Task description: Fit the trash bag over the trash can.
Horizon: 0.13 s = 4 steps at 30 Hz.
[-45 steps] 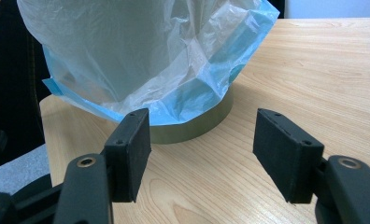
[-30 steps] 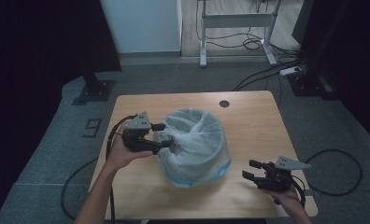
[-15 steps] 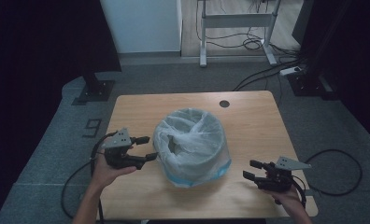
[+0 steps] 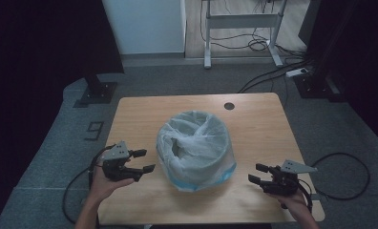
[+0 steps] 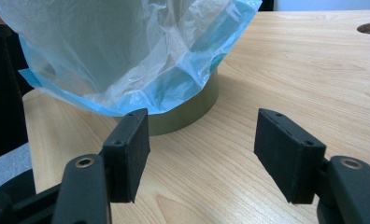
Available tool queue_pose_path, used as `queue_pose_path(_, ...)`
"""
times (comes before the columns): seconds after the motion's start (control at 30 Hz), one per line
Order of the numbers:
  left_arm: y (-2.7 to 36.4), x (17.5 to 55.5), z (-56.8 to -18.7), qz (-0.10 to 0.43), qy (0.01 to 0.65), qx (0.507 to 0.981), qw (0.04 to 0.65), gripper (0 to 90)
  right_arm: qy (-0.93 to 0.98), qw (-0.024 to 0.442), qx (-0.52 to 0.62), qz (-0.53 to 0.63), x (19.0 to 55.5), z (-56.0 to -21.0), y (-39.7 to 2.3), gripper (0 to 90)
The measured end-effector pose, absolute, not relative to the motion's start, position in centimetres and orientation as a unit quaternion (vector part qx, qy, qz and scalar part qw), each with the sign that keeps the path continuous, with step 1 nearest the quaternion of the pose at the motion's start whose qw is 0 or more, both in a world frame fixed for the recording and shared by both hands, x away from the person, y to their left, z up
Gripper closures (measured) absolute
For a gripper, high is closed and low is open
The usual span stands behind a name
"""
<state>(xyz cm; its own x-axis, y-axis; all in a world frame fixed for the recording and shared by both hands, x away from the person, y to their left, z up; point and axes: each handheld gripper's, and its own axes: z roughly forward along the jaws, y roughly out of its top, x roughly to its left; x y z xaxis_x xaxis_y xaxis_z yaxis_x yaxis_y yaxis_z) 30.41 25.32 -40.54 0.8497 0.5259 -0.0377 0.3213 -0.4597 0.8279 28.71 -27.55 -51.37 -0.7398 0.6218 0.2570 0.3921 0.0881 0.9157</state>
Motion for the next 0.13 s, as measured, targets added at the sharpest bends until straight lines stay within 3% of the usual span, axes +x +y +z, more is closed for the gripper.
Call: queue_pose_path(0.13, 25.29, 30.56, -41.02, 0.110, 0.254, 0.846, 0.456, 32.9, 0.734, 0.103, 0.346, 0.575, 28.71, -51.42, -27.55, 34.8)
